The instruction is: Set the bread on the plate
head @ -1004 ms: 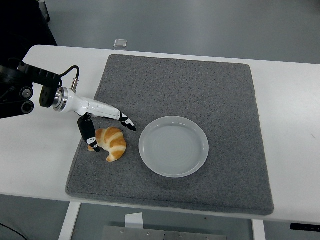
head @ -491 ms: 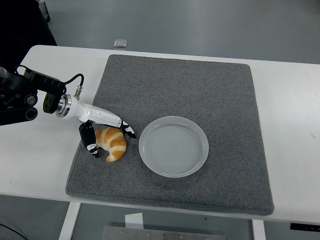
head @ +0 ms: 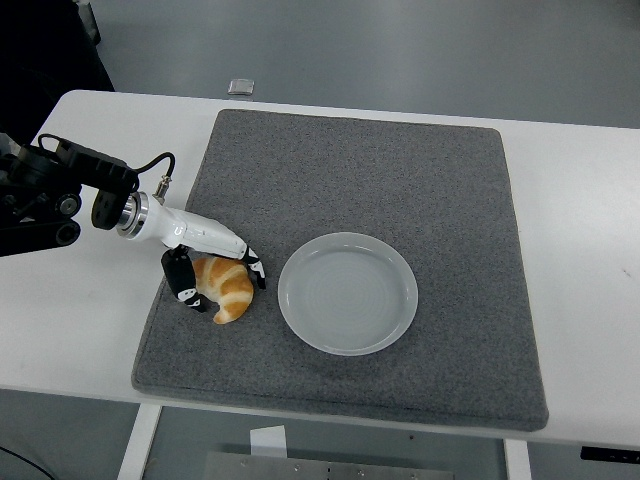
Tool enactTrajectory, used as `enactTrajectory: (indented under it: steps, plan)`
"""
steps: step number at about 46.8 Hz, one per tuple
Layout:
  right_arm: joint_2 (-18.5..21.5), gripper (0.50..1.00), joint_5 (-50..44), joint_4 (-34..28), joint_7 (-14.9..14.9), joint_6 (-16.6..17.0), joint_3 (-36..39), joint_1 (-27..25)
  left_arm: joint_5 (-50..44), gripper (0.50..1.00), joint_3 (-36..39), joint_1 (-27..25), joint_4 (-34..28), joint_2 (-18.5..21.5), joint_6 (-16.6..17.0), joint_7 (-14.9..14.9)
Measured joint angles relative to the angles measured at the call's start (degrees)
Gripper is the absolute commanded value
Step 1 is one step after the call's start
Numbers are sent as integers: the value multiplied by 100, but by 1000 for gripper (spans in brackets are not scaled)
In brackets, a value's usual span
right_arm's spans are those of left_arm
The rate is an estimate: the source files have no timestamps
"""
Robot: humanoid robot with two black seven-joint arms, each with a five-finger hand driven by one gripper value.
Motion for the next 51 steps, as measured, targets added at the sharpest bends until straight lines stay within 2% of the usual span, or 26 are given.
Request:
enactTrajectory:
  steps: [10,15,17,20,23,29,41,51]
  plan:
    - [0,952,0,0,0,0,0,2,121,735,1,1,17,-7,69,-23]
    - [0,952,0,0,0,0,0,1,240,666,3,-3,30,-8,106,-80]
    - [0,952,0,0,0,0,0,1,289,654,5,-3,45,-8,132,-111]
    - [0,952,0,0,0,0,0,2,352,604,5,-3,59,-9,169,-130]
    - [0,954,0,0,-1,0,0,2,410,587,6,-3,86,-9,213,-135]
    - [0,952,0,0,-1,0,0,4,475,501,6,-15,108,-9,255,-158]
    - [0,952,0,0,-1,0,0,0,730,500,-6,-32,173,-17,314,-167]
    - [0,952,0,0,0,0,0,2,758,500,-9,-29,313,-182,625,-149]
